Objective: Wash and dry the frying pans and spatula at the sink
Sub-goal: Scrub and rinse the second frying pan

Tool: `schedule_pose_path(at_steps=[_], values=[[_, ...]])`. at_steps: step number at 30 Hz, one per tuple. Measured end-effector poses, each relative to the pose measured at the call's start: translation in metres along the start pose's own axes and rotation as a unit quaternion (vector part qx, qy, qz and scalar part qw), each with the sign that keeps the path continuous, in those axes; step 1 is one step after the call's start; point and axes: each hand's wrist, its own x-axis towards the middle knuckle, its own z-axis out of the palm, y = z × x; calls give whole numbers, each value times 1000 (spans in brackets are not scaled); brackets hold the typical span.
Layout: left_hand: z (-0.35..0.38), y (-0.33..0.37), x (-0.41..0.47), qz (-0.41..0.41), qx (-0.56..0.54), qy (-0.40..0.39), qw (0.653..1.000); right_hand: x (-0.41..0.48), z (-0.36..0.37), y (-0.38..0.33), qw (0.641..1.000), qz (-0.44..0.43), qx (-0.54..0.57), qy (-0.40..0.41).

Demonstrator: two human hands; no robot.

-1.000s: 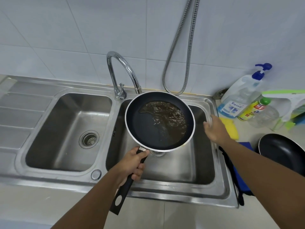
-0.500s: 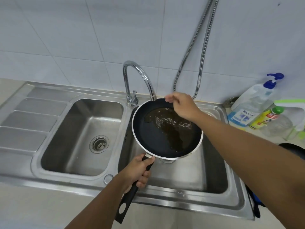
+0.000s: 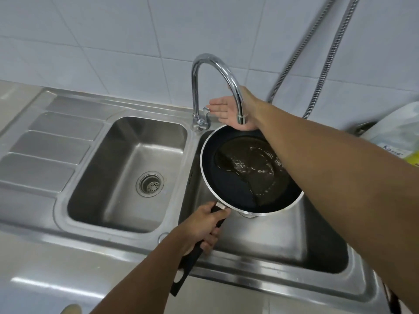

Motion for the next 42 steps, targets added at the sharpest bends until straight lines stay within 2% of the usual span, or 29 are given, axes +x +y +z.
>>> schedule_pose_path(at_steps=[6, 11, 14, 16, 19, 20, 22, 23, 24, 26, 27, 29, 31, 32, 34, 36, 38, 42], values=[[-3, 2, 2, 0, -1, -3, 1000, -3, 1, 3, 996, 28, -34, -72], [0, 4, 1, 1, -2, -6, 1000, -4, -3, 0, 993, 37, -44, -101], [3, 5, 0, 3, -3, -4, 1000, -6, -4, 3, 996, 29, -27, -86], [5, 5, 0, 7, -3, 0, 1000, -7, -8, 7, 999, 0, 7, -31], [8, 3, 1, 11, -9, 5, 1000, -13, -17, 30, 985, -88, 36, 141], [9, 2, 0, 13, -12, 7, 1000, -18, -20, 43, 974, -108, 0, 201], [11, 2, -1, 18, -16, 10, 1000, -34, -24, 76, 932, -133, -177, 287], [13, 2, -2, 21, -19, 11, 1000, -44, -25, 94, 908, -143, -274, 282], [15, 3, -3, 24, -21, 10, 999, -55, -25, 113, 893, -152, -353, 235], [17, 6, -4, 31, -24, 11, 999, -72, -19, 148, 859, -158, -481, 77], [19, 8, -5, 34, -23, 14, 999, -76, -16, 161, 827, -162, -538, 20], [21, 11, -8, 42, -15, 18, 999, -77, -17, 177, 754, -183, -630, -7], [22, 13, -13, 53, -5, 23, 998, -76, -27, 176, 718, -186, -670, 28], [23, 12, -15, 59, 1, 26, 998, -75, -34, 170, 724, -169, -666, 61], [24, 12, -18, 68, 14, 29, 997, -70, -49, 154, 763, -105, -625, 129], [24, 12, -21, 78, 29, 41, 996, -66, -56, 140, 786, -67, -598, 142], [25, 14, -21, 87, 41, 55, 994, -67, -47, 137, 776, -94, -613, 115], [22, 20, -17, 91, 56, 68, 992, -73, -9, 160, 751, -202, -628, 12]])
